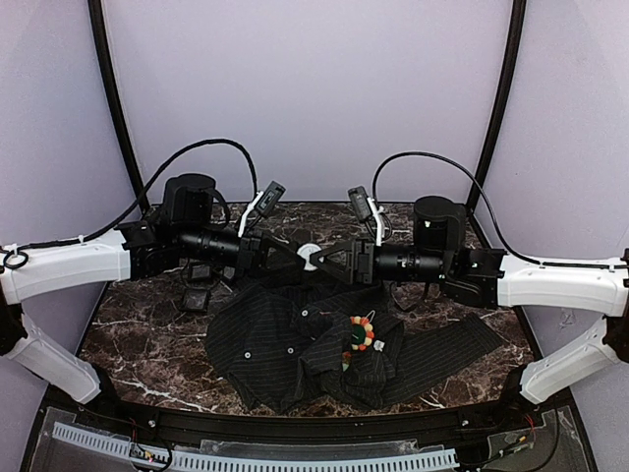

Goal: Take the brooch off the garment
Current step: Close the brooch securely, then place the brooch in the brooch box.

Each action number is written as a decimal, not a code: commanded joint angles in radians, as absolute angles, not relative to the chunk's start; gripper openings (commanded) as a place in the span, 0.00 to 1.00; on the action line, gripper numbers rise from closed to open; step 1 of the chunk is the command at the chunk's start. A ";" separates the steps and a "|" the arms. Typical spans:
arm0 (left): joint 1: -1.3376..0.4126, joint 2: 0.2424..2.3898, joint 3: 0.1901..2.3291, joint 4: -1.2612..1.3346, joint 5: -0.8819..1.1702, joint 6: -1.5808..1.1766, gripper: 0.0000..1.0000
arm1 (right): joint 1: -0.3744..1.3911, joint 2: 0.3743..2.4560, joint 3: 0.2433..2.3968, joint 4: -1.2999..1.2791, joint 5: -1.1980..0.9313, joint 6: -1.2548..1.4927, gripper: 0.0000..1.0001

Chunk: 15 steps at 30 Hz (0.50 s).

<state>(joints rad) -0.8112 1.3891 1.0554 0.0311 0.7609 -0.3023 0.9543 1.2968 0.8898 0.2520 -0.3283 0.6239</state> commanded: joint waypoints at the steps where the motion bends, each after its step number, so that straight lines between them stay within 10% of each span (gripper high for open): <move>1: -0.820 1.377 1.065 -0.035 0.725 -0.279 0.01 | 0.933 1.239 0.864 0.321 -0.389 0.572 0.50; 15: -0.758 1.300 1.094 -0.328 0.358 -0.176 0.01 | 0.919 1.090 0.910 -0.023 0.030 0.432 0.91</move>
